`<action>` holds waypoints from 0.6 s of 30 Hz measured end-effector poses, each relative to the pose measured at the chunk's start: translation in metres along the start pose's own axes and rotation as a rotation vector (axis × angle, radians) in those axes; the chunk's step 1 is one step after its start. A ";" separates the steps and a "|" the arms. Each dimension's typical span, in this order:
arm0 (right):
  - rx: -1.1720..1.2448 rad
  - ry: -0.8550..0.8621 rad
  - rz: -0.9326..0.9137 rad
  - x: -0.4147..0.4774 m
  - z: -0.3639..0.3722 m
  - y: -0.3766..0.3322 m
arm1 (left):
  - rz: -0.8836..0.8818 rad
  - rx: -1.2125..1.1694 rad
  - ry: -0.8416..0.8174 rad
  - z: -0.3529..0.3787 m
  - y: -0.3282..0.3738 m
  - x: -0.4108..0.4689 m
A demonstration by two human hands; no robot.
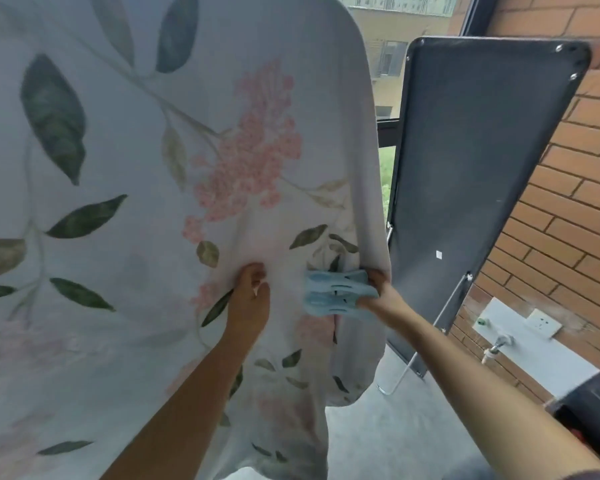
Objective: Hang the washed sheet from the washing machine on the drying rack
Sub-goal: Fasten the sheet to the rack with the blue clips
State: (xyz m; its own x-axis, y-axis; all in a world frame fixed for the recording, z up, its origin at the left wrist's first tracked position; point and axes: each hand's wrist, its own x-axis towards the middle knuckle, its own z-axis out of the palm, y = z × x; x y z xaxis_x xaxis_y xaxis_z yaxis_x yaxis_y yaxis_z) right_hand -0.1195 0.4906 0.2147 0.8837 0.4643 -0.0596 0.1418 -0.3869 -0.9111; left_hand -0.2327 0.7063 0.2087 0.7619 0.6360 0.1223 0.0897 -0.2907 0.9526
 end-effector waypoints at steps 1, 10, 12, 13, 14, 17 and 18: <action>-0.043 -0.042 0.006 0.006 -0.020 0.007 | -0.001 0.070 0.021 0.004 -0.001 0.001; -0.090 -0.248 0.146 0.010 -0.087 0.044 | 0.279 0.413 -0.572 0.068 0.043 0.001; -0.074 -0.325 0.127 0.008 -0.087 0.048 | 0.234 0.513 -0.792 0.087 0.051 -0.006; -0.084 -0.363 0.114 0.007 -0.086 0.048 | 0.241 0.582 -0.845 0.097 0.052 -0.011; -0.092 -0.395 0.104 0.008 -0.085 0.050 | 0.251 0.627 -0.858 0.105 0.051 -0.016; -0.018 -0.540 0.120 0.017 -0.092 0.060 | 0.223 0.718 -0.775 0.119 0.040 -0.024; 0.077 -0.574 0.151 0.022 -0.098 0.066 | 0.193 0.753 -0.730 0.117 0.036 -0.021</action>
State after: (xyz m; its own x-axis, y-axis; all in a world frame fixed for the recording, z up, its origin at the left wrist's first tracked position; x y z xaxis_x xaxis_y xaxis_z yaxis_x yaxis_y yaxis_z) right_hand -0.0474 0.3976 0.1934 0.5061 0.7734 -0.3817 -0.0184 -0.4327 -0.9013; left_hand -0.1703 0.5990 0.2080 0.9830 0.0222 -0.1822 0.1098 -0.8667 0.4867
